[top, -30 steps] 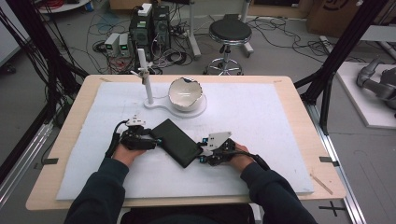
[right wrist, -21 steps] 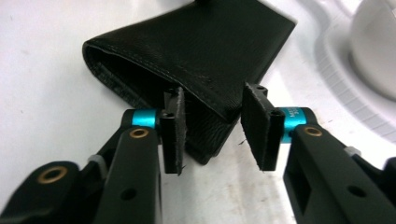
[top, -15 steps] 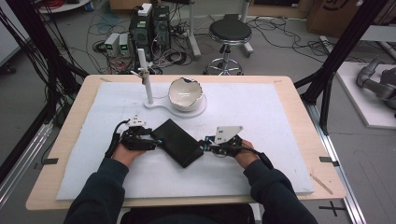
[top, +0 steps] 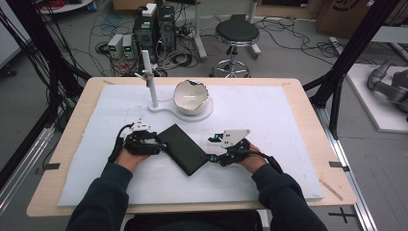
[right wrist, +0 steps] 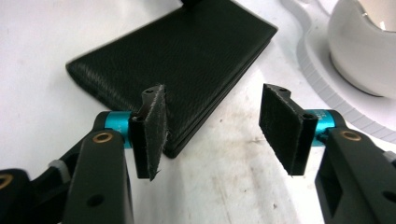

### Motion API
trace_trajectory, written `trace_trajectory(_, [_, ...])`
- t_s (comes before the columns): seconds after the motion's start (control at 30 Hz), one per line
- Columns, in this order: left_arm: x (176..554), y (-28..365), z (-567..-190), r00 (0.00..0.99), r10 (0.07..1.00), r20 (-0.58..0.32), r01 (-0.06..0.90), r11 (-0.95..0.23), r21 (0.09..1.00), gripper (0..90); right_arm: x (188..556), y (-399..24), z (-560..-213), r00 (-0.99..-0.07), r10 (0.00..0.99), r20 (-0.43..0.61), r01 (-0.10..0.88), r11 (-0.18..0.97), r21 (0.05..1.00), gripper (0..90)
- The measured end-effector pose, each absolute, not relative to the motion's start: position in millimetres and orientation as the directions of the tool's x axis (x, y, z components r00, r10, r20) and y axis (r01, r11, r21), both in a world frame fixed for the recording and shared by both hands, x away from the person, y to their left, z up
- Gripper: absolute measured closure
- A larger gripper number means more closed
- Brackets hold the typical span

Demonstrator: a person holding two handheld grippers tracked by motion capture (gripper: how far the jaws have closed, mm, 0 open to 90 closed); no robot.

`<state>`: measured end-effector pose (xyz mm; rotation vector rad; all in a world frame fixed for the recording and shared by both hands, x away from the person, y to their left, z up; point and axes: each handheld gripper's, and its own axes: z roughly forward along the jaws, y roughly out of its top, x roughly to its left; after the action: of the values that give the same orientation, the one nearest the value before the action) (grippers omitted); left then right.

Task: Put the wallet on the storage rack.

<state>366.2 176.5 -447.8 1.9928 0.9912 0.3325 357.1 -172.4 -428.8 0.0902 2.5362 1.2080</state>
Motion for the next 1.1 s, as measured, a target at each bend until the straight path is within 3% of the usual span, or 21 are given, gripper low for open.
trace_trajectory(0.17, [366.4,176.4,-448.4,0.647,0.75,-0.136,0.522,-0.307,0.796,32.6,351.1,-168.2,-437.5,-0.944,0.105,-0.311,-0.165,0.669,0.725,33.2])
trace_trajectory(0.27, [366.3,176.3,-448.3,0.646,0.751,-0.135,0.523,-0.307,0.795,32.7,346.9,-159.4,-444.5,-0.924,0.029,-0.38,-0.254,0.698,0.67,36.7])
trace_trajectory(0.4, [366.4,176.2,-448.4,0.648,0.75,-0.133,0.522,-0.31,0.794,32.8,345.4,-150.6,-449.4,-0.91,0.005,-0.415,-0.294,0.697,0.654,40.4])
trace_trajectory(0.7, [366.4,175.4,-448.9,0.644,0.753,-0.139,0.525,-0.301,0.796,33.1,353.1,-156.0,-446.2,-0.951,0.062,-0.304,-0.184,0.678,0.712,47.9])
trace_trajectory(0.87, [366.2,175.1,-448.7,0.641,0.755,-0.139,0.527,-0.302,0.795,33.2,353.6,-157.8,-441.7,-0.953,0.09,-0.289,-0.164,0.651,0.741,49.1])
trace_trajectory(0.97, [366.3,175.4,-448.7,0.64,0.755,-0.143,0.529,-0.297,0.795,33.3,352.0,-158.3,-435.8,-0.946,0.105,-0.307,-0.178,0.622,0.763,57.8])
trace_trajectory(1.1, [366.4,175.6,-448.6,0.641,0.753,-0.145,0.529,-0.297,0.795,33.3,350.5,-157.8,-432.4,-0.942,0.095,-0.322,-0.197,0.619,0.761,62.8])
